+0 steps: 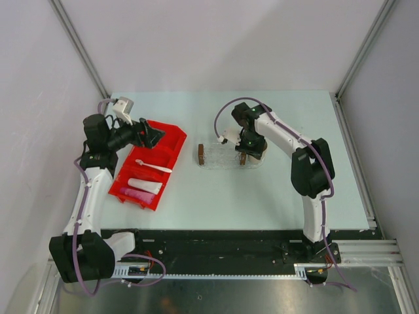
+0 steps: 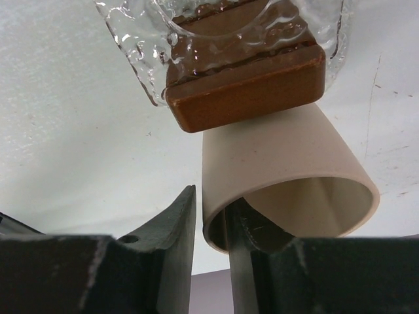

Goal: Prepare toiletry sets of a toothbrush and toothpaste on the tray

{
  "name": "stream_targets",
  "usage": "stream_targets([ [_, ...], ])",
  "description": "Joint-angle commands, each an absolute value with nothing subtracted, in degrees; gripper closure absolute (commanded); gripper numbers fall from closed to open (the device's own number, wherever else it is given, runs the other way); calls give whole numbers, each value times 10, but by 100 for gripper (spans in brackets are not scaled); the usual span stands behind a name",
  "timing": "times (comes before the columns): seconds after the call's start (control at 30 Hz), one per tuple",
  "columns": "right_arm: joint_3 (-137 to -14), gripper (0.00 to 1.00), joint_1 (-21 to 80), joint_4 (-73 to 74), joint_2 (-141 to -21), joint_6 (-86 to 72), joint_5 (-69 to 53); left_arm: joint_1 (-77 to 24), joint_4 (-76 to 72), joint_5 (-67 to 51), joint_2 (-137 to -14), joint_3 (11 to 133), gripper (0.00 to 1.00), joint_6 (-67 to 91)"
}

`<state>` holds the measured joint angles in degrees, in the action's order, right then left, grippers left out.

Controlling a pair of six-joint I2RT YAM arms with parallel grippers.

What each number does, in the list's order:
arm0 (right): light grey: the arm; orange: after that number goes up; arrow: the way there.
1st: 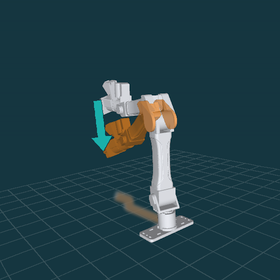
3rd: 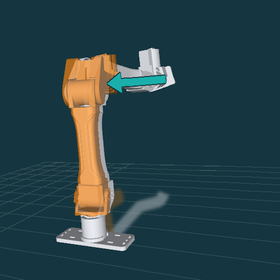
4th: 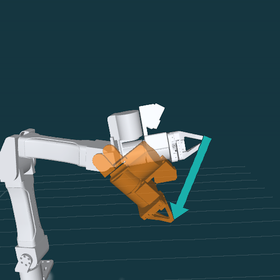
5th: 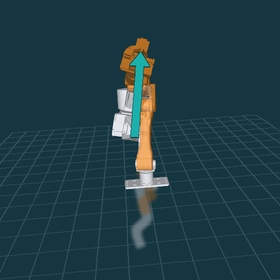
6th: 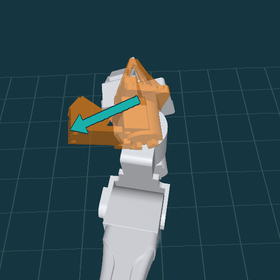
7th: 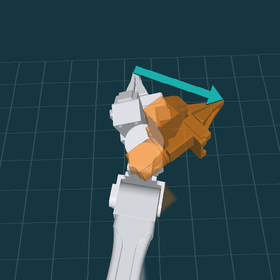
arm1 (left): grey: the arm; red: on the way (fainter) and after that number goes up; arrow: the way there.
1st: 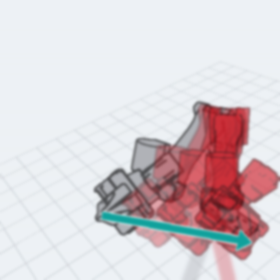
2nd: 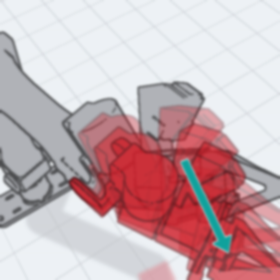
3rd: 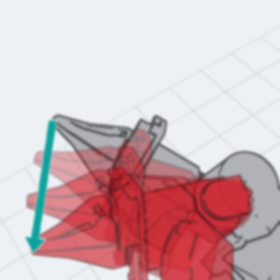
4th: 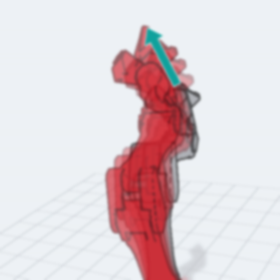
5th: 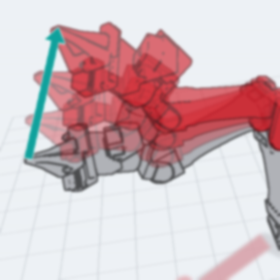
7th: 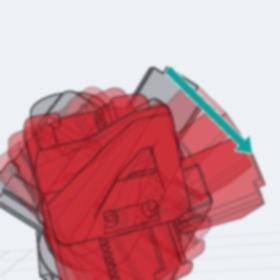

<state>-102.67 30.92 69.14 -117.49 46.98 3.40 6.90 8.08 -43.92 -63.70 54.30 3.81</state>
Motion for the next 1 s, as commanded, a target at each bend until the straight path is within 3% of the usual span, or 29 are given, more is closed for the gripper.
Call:
stream_targets([
  [0.0, -1048, 70, 312, 693, -1172, 465, 46, 76, 74, -458, -621, 539, 4, 8],
  [0.23, -1050, 63, 312, 685, -1161, 459, 47, 77, 74, -459, -620, 537, 4, 9],
  [0.67, -1065, 59, 305, 661, -1097, 431, 31, 77, 74, -458, -623, 537, 4, 4],
  [0.97, -1038, 50, 262, 615, -985, 380, -26, 77, 74, -418, -617, 539, 3, -28],
])
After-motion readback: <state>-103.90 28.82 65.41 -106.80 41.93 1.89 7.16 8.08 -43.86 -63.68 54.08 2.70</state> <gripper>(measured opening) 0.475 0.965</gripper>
